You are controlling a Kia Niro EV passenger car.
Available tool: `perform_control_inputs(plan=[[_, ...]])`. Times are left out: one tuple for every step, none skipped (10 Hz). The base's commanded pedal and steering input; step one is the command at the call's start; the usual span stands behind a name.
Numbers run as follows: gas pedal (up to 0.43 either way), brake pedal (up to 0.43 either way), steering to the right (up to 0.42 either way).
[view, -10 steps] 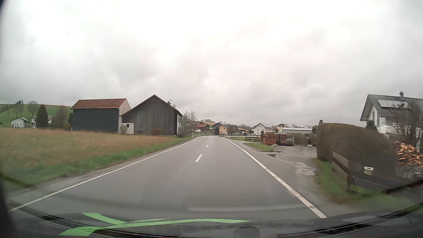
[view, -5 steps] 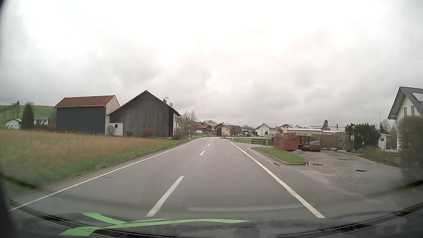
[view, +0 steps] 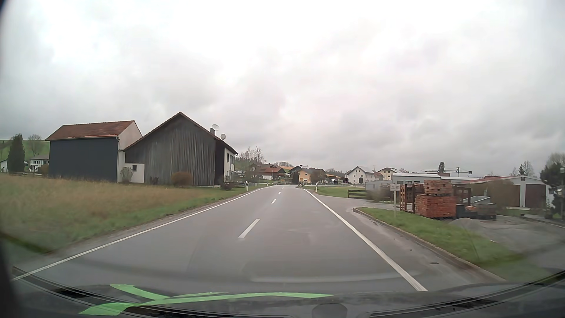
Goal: Follow the waypoints while adhering to traffic rules and regulations
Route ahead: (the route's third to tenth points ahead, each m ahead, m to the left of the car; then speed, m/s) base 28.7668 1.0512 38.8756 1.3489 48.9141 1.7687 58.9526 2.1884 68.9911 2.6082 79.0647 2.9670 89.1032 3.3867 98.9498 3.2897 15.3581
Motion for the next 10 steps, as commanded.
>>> perform_control_inputs(plan=[[0.079,0.000,-0.008],[0.087,0.000,-0.008],[0.087,0.000,-0.008],[0.098,0.000,-0.009],[0.098,0.000,-0.009],[0.110,0.000,-0.009],[0.110,0.000,-0.009],[0.110,0.000,-0.009],[0.110,0.000,-0.009],[0.098,0.000,-0.009]])
